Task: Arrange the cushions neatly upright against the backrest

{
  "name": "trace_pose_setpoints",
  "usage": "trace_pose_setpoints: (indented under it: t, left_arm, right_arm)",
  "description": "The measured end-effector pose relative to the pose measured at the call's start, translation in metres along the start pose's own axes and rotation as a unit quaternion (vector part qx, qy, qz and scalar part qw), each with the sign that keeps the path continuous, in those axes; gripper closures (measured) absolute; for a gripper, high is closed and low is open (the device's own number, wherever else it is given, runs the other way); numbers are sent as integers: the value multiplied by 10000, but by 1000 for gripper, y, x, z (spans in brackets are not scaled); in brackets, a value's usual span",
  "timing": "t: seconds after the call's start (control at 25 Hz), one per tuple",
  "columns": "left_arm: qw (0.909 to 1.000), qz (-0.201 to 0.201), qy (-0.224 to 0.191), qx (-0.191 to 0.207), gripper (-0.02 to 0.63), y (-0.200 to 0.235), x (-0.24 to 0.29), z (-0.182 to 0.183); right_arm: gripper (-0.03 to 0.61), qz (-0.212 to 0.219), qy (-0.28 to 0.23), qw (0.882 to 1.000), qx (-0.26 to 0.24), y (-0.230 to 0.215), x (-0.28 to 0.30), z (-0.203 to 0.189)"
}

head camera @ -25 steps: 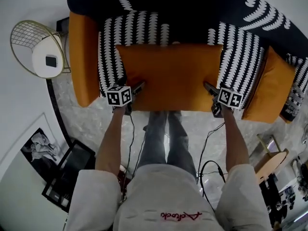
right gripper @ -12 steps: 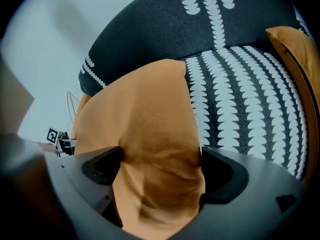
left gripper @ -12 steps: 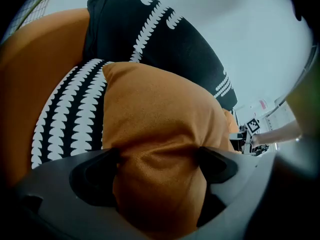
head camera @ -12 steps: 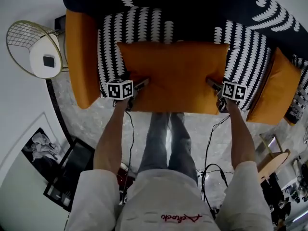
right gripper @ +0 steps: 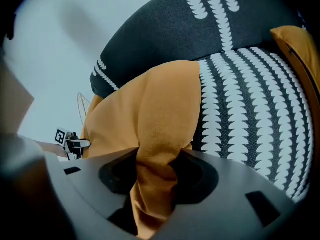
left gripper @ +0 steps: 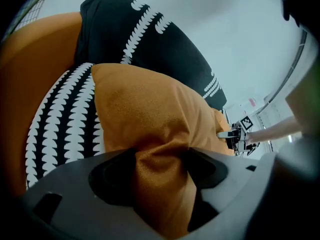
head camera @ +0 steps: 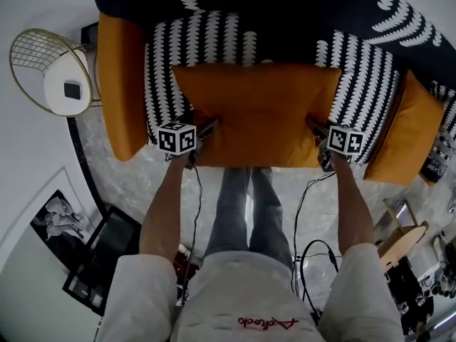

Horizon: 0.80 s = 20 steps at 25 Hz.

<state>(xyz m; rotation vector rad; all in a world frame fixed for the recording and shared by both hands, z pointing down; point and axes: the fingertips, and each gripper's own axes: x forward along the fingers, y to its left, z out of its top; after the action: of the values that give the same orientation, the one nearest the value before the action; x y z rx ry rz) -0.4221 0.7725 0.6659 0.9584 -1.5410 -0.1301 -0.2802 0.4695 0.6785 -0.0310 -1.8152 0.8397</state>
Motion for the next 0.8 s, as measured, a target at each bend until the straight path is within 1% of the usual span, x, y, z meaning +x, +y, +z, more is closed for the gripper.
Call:
trace_pose_setpoints:
  t: [0.08,0.16,0.32,0.44,0.6,0.8]
  left_arm:
    - [9999,-70,-70,68,312,-6,-6,-3]
    - [9998,-128,-138,116,349,-12,-13,-5]
    - [9990,-161,-368,206,359,-19,-28,0]
    - [9973,-199,-610,356,360,-28,-42,10]
    - [9926,-218,-969,704,359,-36,-67,50]
    - [9814,-244,-1477,1202,359,-57,-97,120]
  right_arm:
    - [384,30,4,10000,-80,7,-4,-3]
    - [400,43,-13,9999,-135,13,-9,-4]
    - [405,91,-232,9994,-246,25,-22,-1]
    - [416,147,-550,9978,-346,37,-35,5]
    - [416,244,-1004,9932,-535,62,-50,36]
    - [413,309,-1653,9821,-853,92,-81,100]
